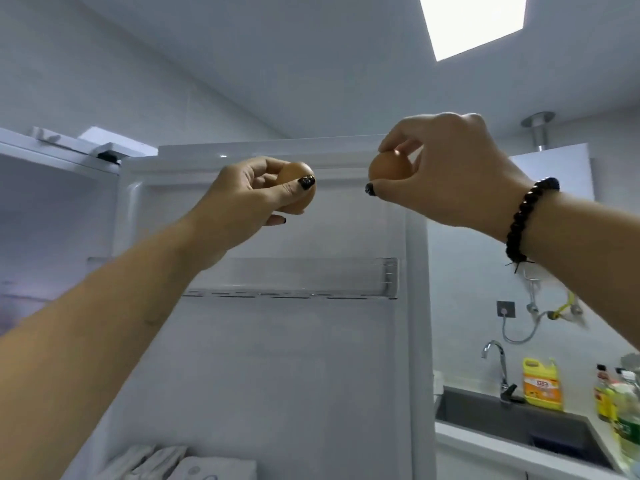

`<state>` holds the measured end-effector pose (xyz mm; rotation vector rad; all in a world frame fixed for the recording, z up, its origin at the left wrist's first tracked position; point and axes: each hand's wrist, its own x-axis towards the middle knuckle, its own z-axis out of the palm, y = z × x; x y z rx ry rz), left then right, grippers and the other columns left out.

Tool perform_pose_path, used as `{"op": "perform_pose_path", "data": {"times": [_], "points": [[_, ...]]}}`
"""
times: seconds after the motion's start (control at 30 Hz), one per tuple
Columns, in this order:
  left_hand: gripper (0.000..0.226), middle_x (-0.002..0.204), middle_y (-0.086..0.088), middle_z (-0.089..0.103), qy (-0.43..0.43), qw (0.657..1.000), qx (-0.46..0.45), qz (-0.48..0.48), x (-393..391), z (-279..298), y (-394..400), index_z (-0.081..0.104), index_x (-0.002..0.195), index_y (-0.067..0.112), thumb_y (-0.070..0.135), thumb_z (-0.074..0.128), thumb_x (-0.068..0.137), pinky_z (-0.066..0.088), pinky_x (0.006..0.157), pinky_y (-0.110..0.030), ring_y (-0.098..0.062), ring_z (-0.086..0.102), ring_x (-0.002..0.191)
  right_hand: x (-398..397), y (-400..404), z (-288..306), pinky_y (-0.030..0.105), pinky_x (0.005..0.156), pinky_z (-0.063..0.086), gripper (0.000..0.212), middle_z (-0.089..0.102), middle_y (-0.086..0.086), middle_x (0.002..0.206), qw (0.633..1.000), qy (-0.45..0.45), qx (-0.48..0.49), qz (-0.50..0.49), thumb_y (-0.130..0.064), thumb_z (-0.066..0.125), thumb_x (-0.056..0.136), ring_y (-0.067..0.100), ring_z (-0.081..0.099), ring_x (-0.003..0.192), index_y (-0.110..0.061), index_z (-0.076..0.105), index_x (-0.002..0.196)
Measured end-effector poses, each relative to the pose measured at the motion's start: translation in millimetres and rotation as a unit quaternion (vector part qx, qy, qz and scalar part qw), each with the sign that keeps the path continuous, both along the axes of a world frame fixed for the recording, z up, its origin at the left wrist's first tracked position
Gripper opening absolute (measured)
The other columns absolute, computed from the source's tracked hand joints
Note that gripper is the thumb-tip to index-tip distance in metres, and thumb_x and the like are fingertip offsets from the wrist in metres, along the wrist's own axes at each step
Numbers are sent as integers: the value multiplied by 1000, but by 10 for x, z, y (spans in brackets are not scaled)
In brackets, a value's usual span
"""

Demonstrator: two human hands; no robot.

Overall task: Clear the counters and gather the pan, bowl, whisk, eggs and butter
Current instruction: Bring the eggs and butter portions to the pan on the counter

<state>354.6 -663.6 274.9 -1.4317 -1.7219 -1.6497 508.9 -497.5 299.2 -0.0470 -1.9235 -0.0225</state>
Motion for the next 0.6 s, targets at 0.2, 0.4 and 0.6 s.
{"op": "perform_pose_path", "data": {"times": [0.2, 0.4, 0.6], "points": [[55, 97, 2, 74, -16, 997, 42, -55, 709, -155, 745, 65, 110, 20, 47, 70, 63, 56, 81, -31, -13, 73, 89, 748, 668, -180, 9, 65, 40, 27, 65, -10, 91, 999, 0, -10, -49, -36, 74, 73, 4, 60, 76, -26, 68, 97], [51, 98, -3, 74, -55, 989, 52, -129, 1316, -405, 1411, 66, 109, 19, 44, 69, 64, 56, 80, -31, -15, 73, 91, 1481, 1235, -455, 0, 63, 41, 37, 63, -19, 84, 996, -25, -13, -85, -44, 77, 67, -7, 60, 69, -30, 69, 100], [52, 97, -1, 75, -122, 974, 35, -189, 1773, -793, 2004, 65, 110, 18, 42, 69, 65, 56, 79, -29, -15, 73, 91, 2083, 1625, -798, 16, 69, 52, 50, 66, -19, 87, 996, -30, -77, -39, -52, 72, 58, -3, 64, 71, -31, 67, 102]]}}
